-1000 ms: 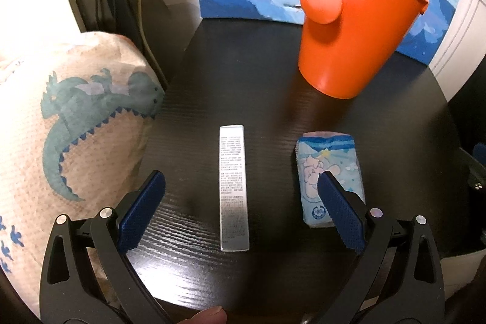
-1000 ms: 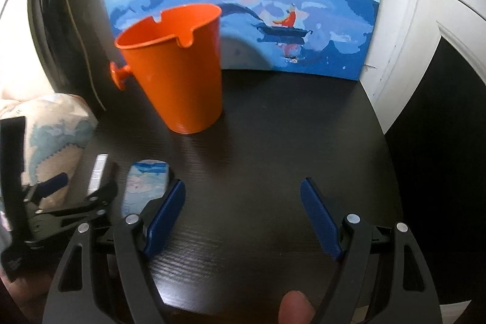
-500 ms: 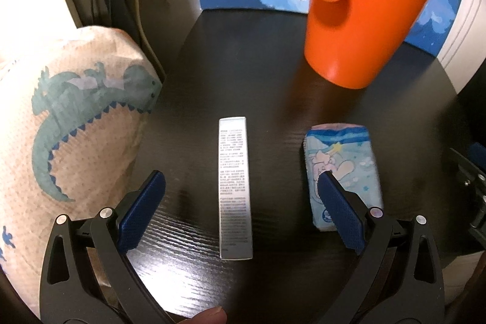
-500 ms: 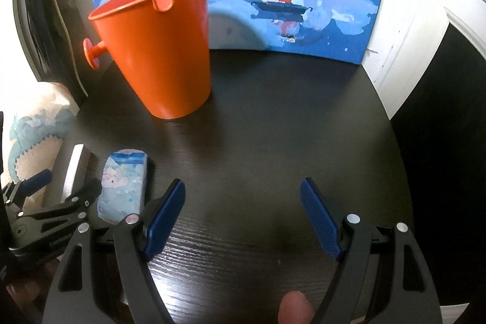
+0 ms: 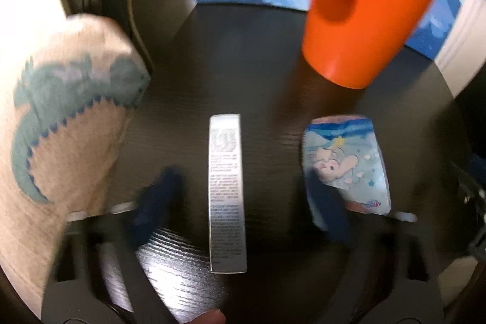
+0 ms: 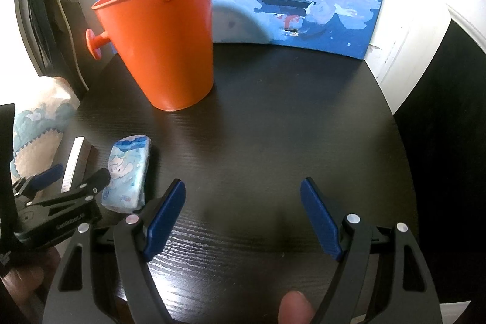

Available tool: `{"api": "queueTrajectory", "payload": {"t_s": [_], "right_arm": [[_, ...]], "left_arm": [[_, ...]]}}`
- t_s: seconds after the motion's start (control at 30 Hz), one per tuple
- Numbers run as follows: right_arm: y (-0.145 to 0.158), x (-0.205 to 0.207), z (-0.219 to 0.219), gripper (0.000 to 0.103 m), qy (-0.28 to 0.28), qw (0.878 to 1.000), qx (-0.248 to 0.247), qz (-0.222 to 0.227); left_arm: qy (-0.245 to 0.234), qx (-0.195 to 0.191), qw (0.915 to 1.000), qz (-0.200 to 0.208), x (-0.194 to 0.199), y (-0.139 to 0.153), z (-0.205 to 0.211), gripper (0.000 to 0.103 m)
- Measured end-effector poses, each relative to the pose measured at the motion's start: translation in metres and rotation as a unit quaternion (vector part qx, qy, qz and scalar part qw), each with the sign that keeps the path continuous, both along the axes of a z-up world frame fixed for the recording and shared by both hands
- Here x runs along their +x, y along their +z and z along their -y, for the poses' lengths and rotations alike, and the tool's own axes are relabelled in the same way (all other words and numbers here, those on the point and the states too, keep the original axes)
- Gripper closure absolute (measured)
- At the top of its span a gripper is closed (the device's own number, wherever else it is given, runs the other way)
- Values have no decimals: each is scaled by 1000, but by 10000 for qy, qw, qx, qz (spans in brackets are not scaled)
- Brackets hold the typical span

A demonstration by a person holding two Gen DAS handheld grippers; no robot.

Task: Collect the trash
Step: 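Move the left gripper to the slim white tube box and close on it, then lift the white tube box with the left gripper over the orange bucket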

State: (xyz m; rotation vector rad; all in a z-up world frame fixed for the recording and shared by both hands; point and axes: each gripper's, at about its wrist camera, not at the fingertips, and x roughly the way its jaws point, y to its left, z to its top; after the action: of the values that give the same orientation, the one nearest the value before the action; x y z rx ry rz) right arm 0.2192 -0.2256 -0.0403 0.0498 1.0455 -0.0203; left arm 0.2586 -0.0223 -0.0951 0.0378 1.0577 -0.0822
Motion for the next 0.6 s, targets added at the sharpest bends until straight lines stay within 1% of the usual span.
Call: {"api": "queueTrajectory", "payload": {"t_s": [0.03,0.07,0.2,0.6], "right_arm": [[1,0,0,25,-10,10000,4,9],[1,1,1,25,-19,10000,6,13],[4,0,2,25,-22,10000,12,62],[2,-1,4,25,-40,10000,19,69]], "left_arm": [[-39,55,10000,4,0,2,3,78],[-73,146,9999,-34,1,4,7,83],[-10,120,9999,-92,3,4,9,83],[-4,99,9999,126,-8,24,9,83]]}}
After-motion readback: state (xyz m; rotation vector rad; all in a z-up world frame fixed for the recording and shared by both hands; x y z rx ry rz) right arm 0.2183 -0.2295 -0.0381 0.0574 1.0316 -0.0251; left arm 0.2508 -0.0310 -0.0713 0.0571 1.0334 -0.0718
